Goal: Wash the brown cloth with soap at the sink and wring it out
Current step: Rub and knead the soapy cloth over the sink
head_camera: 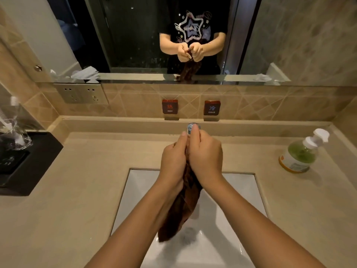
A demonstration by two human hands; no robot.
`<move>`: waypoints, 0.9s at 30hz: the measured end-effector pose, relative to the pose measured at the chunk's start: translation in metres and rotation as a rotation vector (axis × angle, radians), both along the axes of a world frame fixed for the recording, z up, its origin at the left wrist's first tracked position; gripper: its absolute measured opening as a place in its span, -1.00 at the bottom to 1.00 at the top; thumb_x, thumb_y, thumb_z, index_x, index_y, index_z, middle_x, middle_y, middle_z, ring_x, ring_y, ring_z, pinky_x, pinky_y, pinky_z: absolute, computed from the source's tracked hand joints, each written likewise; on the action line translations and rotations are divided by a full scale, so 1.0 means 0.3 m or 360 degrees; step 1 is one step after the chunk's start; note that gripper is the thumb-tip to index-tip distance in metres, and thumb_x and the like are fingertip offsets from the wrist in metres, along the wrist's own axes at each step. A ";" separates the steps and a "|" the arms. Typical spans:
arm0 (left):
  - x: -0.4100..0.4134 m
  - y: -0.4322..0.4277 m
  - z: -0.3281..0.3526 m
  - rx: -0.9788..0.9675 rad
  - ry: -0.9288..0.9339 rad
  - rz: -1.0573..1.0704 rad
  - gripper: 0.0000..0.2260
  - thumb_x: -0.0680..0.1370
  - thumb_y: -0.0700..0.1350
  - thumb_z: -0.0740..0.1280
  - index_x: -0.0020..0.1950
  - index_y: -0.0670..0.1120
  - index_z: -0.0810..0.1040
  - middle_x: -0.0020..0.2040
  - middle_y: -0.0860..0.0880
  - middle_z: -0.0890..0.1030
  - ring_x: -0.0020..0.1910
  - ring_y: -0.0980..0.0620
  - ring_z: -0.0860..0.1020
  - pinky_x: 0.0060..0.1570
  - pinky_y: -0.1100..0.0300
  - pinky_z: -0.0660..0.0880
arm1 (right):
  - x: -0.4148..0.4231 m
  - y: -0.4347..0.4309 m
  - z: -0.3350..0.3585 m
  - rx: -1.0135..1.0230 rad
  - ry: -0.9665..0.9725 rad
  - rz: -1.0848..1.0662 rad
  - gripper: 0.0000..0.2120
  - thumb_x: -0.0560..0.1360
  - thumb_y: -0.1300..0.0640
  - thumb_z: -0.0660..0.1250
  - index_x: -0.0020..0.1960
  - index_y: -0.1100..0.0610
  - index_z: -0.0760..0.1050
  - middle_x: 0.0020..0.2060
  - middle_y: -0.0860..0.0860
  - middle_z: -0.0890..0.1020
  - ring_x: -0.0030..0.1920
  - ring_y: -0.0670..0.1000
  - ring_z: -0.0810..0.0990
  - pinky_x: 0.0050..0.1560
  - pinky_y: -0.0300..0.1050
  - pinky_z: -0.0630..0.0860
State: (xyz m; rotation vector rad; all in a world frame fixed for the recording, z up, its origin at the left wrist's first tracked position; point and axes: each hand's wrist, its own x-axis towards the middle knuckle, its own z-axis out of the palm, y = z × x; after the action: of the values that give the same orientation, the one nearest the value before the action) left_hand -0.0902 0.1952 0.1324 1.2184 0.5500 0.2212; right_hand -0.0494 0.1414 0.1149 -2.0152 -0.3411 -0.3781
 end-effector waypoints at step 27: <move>-0.013 0.058 -0.027 -0.0260 0.0024 -0.0521 -0.48 0.36 0.10 0.44 0.14 -0.24 0.53 0.02 -0.24 0.66 0.02 -0.13 0.65 0.01 0.05 0.58 | 0.073 -0.119 0.121 0.0382 0.0884 0.0494 -0.47 0.59 -0.13 0.08 -0.20 0.27 0.55 -0.36 0.06 0.60 -0.37 -0.16 0.59 -0.26 -0.23 0.49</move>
State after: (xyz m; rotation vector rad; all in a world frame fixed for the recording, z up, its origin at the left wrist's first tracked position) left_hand -0.0940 0.2128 0.1244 1.1327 0.3669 -0.1085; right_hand -0.0274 0.1058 0.1513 -1.7106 -0.2374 0.3203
